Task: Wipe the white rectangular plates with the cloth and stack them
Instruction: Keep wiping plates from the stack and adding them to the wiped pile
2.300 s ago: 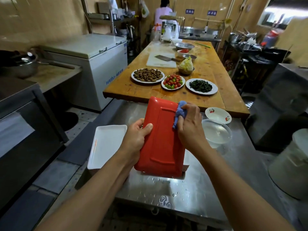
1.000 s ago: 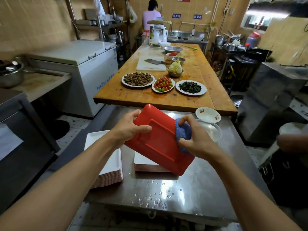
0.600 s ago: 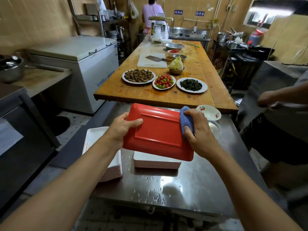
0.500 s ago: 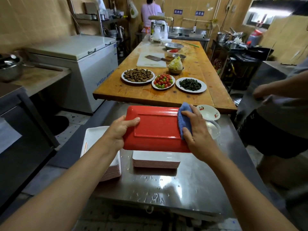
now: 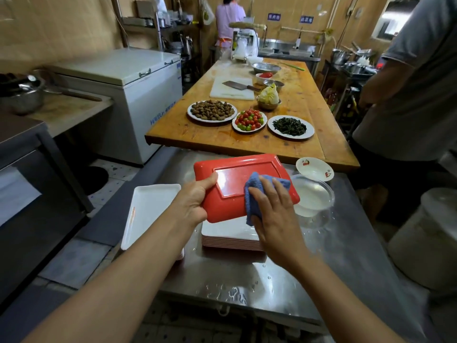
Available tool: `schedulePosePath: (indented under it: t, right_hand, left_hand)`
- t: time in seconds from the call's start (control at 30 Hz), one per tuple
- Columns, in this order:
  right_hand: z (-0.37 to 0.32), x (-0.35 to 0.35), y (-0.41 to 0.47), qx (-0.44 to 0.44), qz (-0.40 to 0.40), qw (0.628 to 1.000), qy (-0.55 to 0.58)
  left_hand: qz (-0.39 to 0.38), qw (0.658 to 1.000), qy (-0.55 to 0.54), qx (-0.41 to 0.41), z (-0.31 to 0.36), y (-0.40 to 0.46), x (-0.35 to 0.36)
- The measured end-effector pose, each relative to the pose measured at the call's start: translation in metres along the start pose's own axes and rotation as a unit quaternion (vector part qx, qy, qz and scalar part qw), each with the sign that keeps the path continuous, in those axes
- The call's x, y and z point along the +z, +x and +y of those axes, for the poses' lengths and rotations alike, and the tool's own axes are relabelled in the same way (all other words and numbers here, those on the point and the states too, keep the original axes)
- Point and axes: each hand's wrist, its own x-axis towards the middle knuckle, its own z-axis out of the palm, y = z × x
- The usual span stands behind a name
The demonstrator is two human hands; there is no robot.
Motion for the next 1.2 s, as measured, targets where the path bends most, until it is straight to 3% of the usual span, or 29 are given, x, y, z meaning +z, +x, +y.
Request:
schedulePosePath:
  t: [0.4,0.53,0.77,1.03,1.2]
  right_hand:
    - [-0.035,0.021,0.046,-0.052,-0.050,0.997,0.041]
    - [-0.002,0.025,0.047,0.005,-0.061,0.997,0.042]
    - [0.022,0.033,0.035,0.151,0.017,0.966,0.209]
    - [0.027,0.043,0.038,0.177,0.021,0.970,0.167]
    - [0.007,0.042,0.051,0.149,0.004,0.975,0.168]
  left_hand:
    - [0.012,0.997,-0.018,0.067,-0.014,-0.010,-0.008]
    - [0.033,0.997,-0.028,0.069,-0.003,-0.009,-0.030]
    - [0.038,0.996,-0.069,0.033,0.008,-0.009,-0.051]
    - [0.058,0.994,-0.059,0.067,0.016,-0.013,-0.072]
    - [0.073,0.989,-0.043,0.123,0.024,-0.021,-0.093]
